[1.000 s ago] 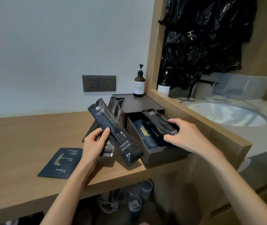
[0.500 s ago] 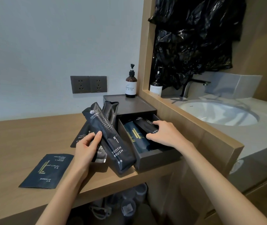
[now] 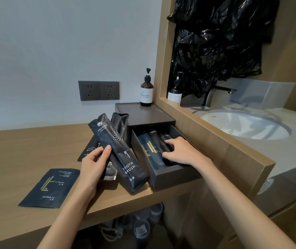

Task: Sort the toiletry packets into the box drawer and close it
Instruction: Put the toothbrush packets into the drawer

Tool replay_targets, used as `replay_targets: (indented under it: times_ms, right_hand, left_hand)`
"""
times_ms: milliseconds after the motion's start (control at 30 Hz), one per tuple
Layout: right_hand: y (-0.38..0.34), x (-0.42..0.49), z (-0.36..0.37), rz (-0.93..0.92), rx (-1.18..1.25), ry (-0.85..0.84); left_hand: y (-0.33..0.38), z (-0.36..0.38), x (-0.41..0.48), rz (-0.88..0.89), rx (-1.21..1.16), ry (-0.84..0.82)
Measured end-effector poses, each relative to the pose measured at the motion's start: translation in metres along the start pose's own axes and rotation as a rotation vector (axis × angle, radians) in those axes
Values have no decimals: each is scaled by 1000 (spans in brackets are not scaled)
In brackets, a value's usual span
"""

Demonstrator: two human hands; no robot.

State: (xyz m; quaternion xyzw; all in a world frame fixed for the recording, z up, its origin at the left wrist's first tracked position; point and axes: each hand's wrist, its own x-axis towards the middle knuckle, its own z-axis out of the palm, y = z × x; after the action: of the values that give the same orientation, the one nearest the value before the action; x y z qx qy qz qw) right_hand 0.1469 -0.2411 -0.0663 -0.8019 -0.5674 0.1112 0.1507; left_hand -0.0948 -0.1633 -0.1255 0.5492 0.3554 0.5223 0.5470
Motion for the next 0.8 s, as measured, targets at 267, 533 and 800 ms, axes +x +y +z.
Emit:
replay_targets:
  times_ms: [267,533,800]
  right_hand:
    - [-2,-1,5,-95,-58,-5]
    - [0,7,7,-82,-158,-4]
    - [-20,13,11,-236,-126,-231]
  left_hand:
    - [3,5,-3,48,33,-1]
    - [2,3,-3,49,28,-22]
    - [1,2,-3,59,36,-33]
